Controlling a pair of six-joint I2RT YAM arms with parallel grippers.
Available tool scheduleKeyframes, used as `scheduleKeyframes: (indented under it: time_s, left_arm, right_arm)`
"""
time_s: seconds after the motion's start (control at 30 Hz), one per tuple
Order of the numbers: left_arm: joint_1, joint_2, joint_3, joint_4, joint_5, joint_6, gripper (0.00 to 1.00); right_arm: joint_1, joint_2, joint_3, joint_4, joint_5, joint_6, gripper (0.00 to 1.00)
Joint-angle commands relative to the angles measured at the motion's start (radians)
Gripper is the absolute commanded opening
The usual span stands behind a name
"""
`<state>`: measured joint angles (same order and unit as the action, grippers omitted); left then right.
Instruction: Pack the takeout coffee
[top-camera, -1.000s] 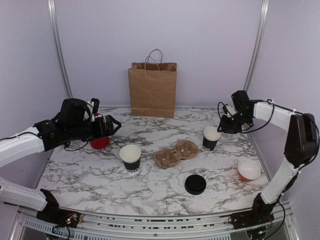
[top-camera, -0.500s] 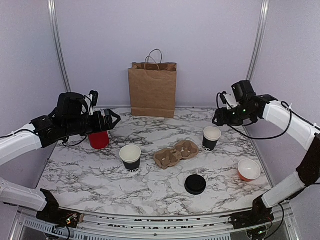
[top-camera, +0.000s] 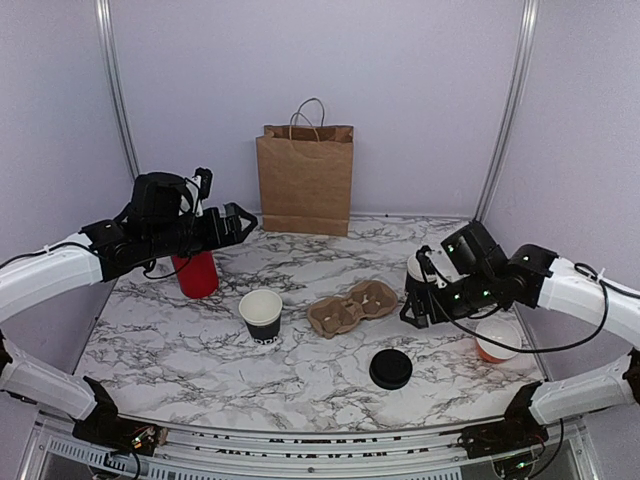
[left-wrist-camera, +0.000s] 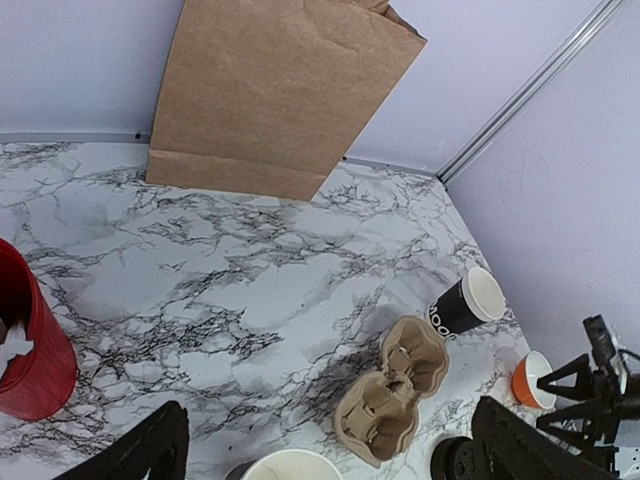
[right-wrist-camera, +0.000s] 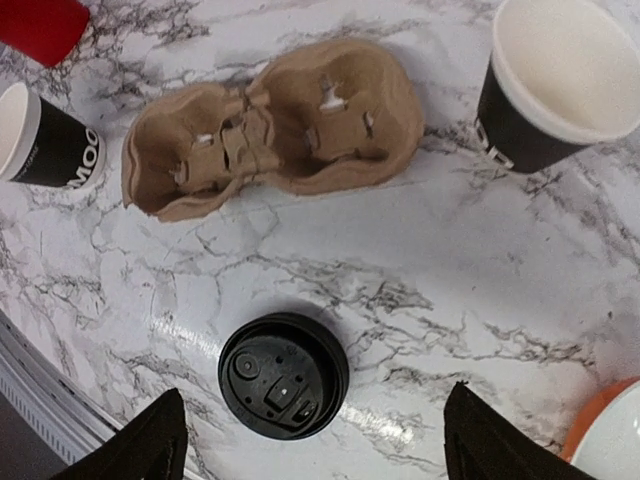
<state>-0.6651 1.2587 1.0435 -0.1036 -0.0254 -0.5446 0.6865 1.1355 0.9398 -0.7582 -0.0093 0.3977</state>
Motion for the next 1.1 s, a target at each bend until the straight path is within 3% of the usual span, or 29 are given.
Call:
scheduleKeyframes:
  time_s: [0.0,0.17,0.3,0.8,1.07]
  left_arm:
    - [-0.002,0.042,0.061,0.083,0.027,-0.020,0.99]
    - [-0.002,0.060,0.072,0.085,0.029,-0.029,0.99]
    - [-0.002,0.044,0.053,0.085,0.020,-0.024,0.99]
    - [-0.001,-0.027,-0.004,0.059,-0.034,0.015,0.99]
    - [-0.001,-0.033,-0.020,0.059,-0.036,0.014,0.99]
  right_arm:
    - [0.134,-0.012,-0.094,0.081,0.057,0.168,0.88]
    - [0.302,0.091,-0.112,0.068,0.161,0.256,0.89]
    - [0.360,0.199,-0.065,0.002,0.248,0.268,0.89]
    - [0.366,0.334,-0.052,0.090,0.216,0.256,0.83]
    - [0.366,0.354,-0.061,0.105,0.205,0.262,0.67]
